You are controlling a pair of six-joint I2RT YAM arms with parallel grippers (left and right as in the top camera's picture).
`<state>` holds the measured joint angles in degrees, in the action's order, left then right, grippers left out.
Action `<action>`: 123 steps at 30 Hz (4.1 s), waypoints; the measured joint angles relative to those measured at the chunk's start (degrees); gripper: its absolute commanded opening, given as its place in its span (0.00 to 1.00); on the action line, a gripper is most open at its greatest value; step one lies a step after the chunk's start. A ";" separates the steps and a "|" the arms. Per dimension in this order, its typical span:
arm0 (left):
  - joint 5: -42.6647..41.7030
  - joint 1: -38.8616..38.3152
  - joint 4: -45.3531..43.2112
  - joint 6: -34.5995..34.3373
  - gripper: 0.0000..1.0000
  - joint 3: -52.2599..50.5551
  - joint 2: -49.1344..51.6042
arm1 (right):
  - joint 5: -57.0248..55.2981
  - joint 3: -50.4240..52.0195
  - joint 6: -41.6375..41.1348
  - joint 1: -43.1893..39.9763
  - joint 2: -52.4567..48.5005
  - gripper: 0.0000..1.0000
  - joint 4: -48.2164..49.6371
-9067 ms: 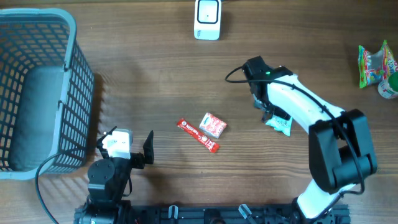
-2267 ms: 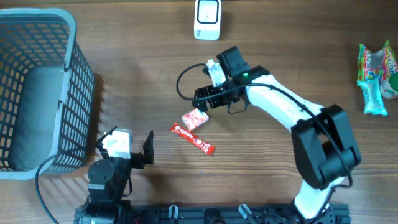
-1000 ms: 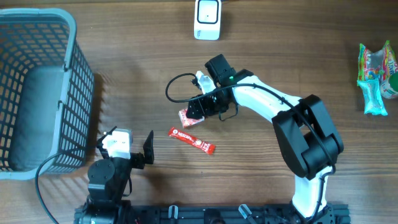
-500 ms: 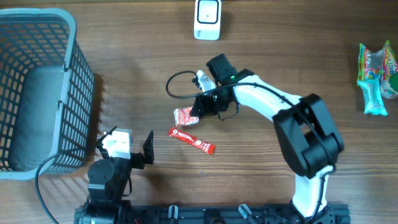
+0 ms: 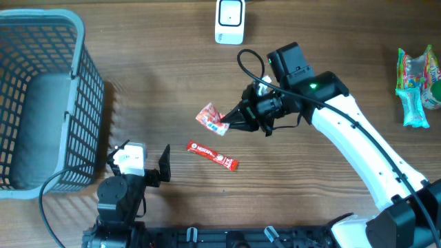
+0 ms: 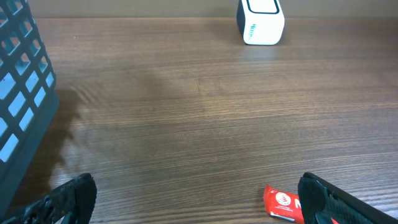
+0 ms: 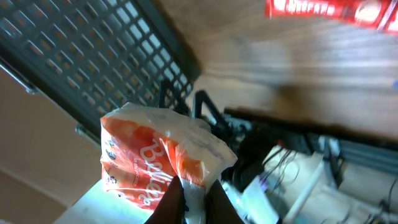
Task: Scan the item barcode
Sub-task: 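Lift the Kleenex pack and carry it toward the scanner, then hold the tissue pack in front of the white scanner, then move the tissue pack to the right table edge and release, then grasp the red Nescafé stick with the right gripper and lift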
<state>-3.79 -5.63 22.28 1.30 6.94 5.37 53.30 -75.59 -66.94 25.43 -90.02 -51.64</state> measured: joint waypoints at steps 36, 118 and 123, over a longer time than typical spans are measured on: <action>0.00 0.00 0.00 -0.02 1.00 0.00 0.00 | -67.98 -19.98 66.23 -0.79 -54.71 0.04 104.56; 0.00 0.00 0.04 -0.15 1.00 -0.02 -0.02 | -31.95 -6.05 67.10 20.37 -24.83 0.04 -4.26; 0.00 0.00 0.00 -0.13 1.00 -0.02 0.00 | -3.74 -13.60 64.39 8.13 -24.81 0.04 -16.37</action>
<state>-3.79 -5.63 22.28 1.17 6.92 5.37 49.56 -89.19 -2.55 33.56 -114.83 -68.01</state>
